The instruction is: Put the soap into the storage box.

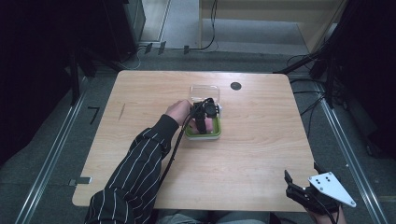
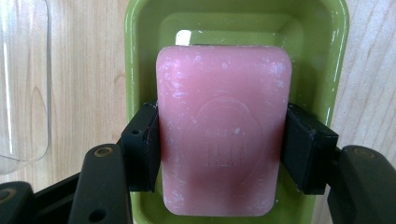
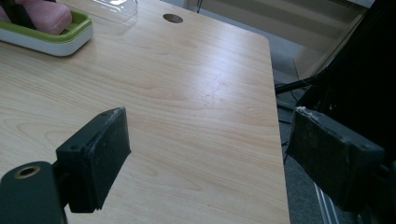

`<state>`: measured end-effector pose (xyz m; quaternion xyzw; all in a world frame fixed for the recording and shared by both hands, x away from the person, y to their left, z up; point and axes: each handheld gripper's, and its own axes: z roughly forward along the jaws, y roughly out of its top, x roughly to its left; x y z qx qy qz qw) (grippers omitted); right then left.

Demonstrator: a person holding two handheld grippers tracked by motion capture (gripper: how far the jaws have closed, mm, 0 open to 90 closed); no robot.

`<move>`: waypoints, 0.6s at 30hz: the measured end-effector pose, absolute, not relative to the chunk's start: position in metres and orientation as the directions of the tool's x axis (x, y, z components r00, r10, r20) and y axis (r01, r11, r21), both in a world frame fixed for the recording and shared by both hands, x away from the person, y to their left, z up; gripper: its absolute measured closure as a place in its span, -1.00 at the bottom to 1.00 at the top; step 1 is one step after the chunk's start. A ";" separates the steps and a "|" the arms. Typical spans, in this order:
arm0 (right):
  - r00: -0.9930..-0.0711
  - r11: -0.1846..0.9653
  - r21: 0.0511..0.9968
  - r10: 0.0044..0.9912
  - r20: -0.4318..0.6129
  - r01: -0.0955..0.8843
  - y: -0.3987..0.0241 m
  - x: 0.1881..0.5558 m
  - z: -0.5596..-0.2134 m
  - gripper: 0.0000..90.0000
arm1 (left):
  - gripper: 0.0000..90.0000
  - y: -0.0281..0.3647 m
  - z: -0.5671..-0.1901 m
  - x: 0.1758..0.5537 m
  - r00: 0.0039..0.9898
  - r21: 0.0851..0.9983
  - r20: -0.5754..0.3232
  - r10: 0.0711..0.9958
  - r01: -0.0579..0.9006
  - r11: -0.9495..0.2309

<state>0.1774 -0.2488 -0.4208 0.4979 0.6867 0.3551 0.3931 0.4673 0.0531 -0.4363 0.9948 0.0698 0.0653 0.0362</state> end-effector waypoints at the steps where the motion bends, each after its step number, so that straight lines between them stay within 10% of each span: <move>1: -0.194 0.253 0.879 0.963 -0.187 0.404 -0.249 0.177 -0.421 -0.70 | -0.15 0.053 -0.437 0.468 0.982 0.078 0.125 0.143 0.134 -0.988; 18: -0.193 0.251 0.880 0.963 -0.186 0.403 -0.249 0.177 -0.421 -0.70 | -0.18 0.055 -0.436 0.469 0.980 0.097 0.135 0.143 0.131 -0.987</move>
